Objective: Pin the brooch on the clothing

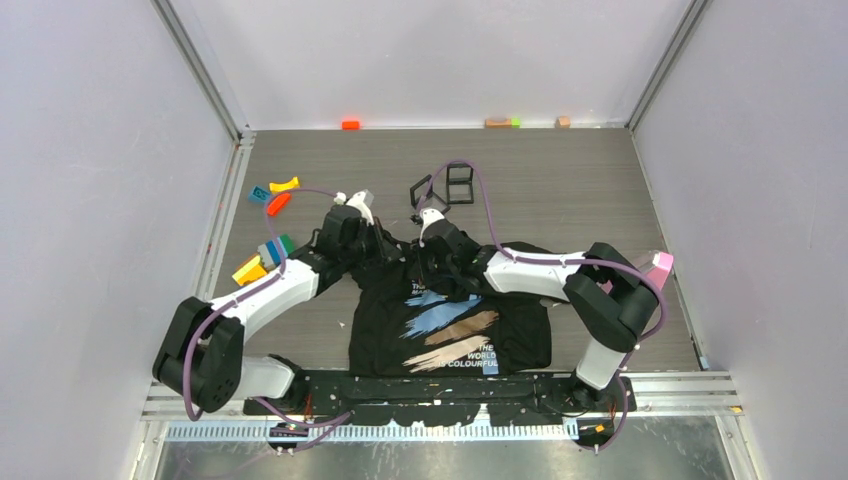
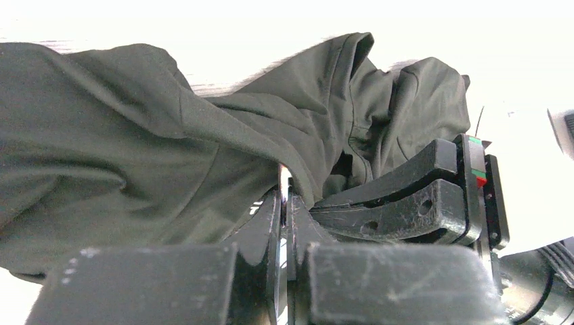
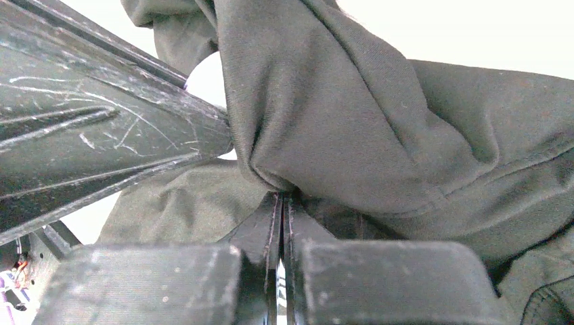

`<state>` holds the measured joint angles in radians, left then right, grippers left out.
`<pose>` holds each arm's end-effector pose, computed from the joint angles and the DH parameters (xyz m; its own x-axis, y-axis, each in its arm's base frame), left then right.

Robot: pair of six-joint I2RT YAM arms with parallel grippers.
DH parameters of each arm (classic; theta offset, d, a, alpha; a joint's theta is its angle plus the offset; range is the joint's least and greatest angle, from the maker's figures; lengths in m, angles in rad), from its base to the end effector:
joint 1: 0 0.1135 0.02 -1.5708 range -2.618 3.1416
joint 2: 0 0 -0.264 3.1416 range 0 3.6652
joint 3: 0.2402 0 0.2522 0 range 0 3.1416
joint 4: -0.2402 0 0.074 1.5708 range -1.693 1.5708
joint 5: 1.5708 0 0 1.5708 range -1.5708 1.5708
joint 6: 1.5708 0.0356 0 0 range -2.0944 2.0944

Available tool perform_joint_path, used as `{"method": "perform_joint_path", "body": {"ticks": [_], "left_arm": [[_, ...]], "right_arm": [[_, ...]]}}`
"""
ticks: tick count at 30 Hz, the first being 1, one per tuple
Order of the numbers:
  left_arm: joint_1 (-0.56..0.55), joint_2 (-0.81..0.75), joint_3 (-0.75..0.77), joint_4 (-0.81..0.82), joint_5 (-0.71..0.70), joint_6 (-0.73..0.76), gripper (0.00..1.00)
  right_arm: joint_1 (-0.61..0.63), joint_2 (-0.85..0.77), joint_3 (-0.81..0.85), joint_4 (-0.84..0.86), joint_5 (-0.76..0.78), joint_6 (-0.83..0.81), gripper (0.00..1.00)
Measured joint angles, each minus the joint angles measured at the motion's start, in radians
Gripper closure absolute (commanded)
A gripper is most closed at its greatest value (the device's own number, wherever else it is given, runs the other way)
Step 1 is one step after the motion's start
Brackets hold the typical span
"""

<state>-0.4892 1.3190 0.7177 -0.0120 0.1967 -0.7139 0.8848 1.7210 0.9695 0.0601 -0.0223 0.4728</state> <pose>0.2432 -0.1374 0.2174 -0.7781 -0.3132 -0.5444 0.1223 0.7746 -0.6205 0.2299 0.2821 0.1812 -0.7168 -0.1569 -0.6794 -0.5145 0.7767 0.3635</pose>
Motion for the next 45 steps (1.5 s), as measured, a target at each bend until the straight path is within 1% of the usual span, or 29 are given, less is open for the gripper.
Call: {"method": "perform_joint_path", "body": {"ticks": [8,15,28,30,32,33,34,35,38,40,42,45], "left_arm": [[0.013,-0.009,-0.014,0.016,0.05,-0.021,1.0],[0.014,-0.008,-0.025,0.08,0.162,-0.017,1.0],[0.023,-0.009,-0.06,0.191,0.351,0.019,1.0],[0.024,-0.009,-0.062,0.195,0.369,0.02,1.0],[0.025,-0.011,-0.062,0.195,0.384,0.02,1.0],[0.026,-0.012,-0.062,0.194,0.39,0.019,1.0],[0.026,-0.013,-0.062,0.192,0.396,0.018,1.0],[0.029,-0.013,-0.061,0.188,0.404,0.015,1.0],[0.051,-0.014,-0.052,0.164,0.441,0.0,1.0],[0.073,-0.014,-0.042,0.148,0.478,-0.015,1.0],[0.104,-0.013,-0.026,0.127,0.52,-0.024,1.0],[0.157,-0.012,-0.002,0.103,0.598,-0.039,1.0]], "right_arm": [[-0.003,-0.018,-0.026,0.031,-0.033,0.008,1.0],[-0.012,-0.029,-0.041,0.053,-0.079,0.016,1.0],[-0.117,-0.113,-0.141,0.098,-0.218,0.051,0.99],[-0.127,-0.132,-0.153,0.097,-0.238,0.052,0.97],[-0.132,-0.146,-0.159,0.095,-0.252,0.051,0.9],[-0.135,-0.156,-0.163,0.092,-0.258,0.049,0.82],[-0.137,-0.167,-0.167,0.089,-0.265,0.047,0.78],[-0.14,-0.18,-0.171,0.083,-0.27,0.044,0.71],[-0.153,-0.238,-0.193,0.072,-0.288,0.03,0.62],[-0.166,-0.3,-0.219,0.068,-0.31,0.02,0.52],[-0.2,-0.381,-0.246,0.068,-0.36,0.01,0.46],[-0.257,-0.482,-0.275,0.067,-0.436,-0.005,0.4]]}}
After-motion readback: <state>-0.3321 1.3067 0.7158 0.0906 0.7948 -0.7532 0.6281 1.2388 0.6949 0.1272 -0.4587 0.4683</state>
